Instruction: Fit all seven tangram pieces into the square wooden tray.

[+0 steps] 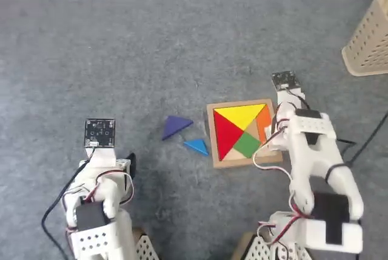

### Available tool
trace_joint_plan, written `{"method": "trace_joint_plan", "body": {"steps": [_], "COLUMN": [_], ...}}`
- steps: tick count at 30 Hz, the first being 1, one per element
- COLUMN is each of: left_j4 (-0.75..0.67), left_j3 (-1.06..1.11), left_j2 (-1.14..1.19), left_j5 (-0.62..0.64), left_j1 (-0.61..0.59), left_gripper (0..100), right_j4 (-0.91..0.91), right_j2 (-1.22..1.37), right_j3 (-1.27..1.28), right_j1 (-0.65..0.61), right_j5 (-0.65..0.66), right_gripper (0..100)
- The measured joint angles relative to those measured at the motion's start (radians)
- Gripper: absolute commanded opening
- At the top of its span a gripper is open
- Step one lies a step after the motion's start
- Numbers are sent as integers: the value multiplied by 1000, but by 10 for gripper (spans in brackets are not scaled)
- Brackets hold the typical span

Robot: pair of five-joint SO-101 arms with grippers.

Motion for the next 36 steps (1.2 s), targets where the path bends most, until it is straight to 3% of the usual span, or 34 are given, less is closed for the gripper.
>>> {"method": "trace_joint_plan", "body": {"steps": [3, 10, 17, 24, 30, 36], "left_j4": [0, 0, 0, 0, 0, 0], "left_j3": [0, 0, 0, 0, 0, 0], "left_j2": [0, 0, 0, 0, 0, 0], "left_j5": [0, 0, 0, 0, 0, 0], "left_j1": [0, 0, 0, 0, 0, 0], "left_gripper": [225, 225, 225, 225, 225, 225], "right_j4": [0, 74, 193, 204, 204, 204], "right_j2": [6, -72, -318, -358, -144, 117], "right_j3": [-15, -21, -21, -40, -186, -321], "right_j1": [-2, -8, -114, -448, -666, -750], "right_j5": [-12, -12, -15, -12, 75, 120], "right_gripper": [28, 259, 175, 162, 162, 162]}}
